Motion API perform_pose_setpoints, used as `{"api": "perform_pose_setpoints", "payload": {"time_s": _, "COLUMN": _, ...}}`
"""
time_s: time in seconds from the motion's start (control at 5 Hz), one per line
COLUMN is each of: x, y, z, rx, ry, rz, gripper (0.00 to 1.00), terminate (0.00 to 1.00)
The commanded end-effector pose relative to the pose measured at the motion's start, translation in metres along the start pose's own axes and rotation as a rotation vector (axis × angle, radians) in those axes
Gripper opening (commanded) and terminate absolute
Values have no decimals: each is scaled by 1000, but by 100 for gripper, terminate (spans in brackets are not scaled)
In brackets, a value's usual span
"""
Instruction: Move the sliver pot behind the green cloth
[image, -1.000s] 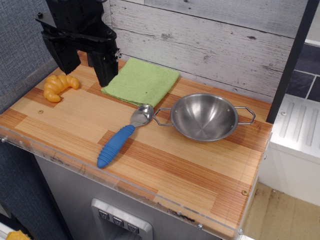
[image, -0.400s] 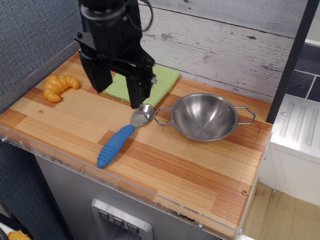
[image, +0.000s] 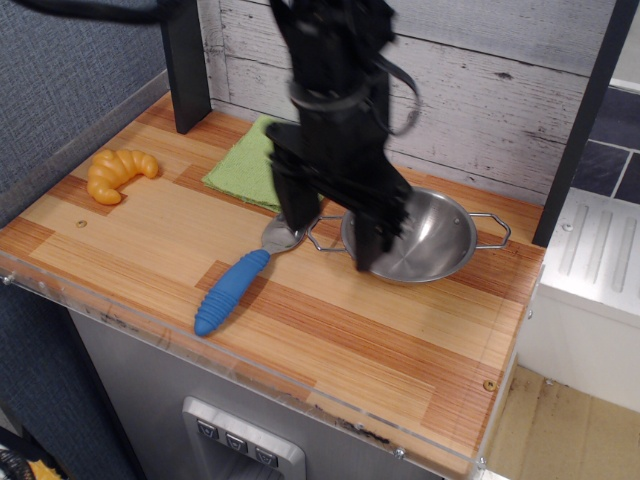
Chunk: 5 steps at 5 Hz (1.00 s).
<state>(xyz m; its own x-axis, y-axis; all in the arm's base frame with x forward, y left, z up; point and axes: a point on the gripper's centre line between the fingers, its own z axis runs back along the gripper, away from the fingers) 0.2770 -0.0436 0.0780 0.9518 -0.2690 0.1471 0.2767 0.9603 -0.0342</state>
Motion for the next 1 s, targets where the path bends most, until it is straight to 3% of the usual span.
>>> {"api": "perform_pose_setpoints", "payload": {"time_s": 0.0, "x": 44, "y": -5, "z": -22, "rx": 22, "ry": -91, "rz": -45, "gripper": 100, "terminate": 0}}
{"api": "perform_pose_setpoints", "payload": {"time_s": 0.4, "x": 51, "y": -6, "z": -35, "rx": 31, "ry": -114, "rz": -64, "gripper": 100, "terminate": 0}}
{"api": "perform_pose_setpoints", "payload": {"time_s": 0.8, "x": 58, "y": -16, "z": -16, "rx": 29, "ry": -167, "rz": -77, "gripper": 100, "terminate": 0}}
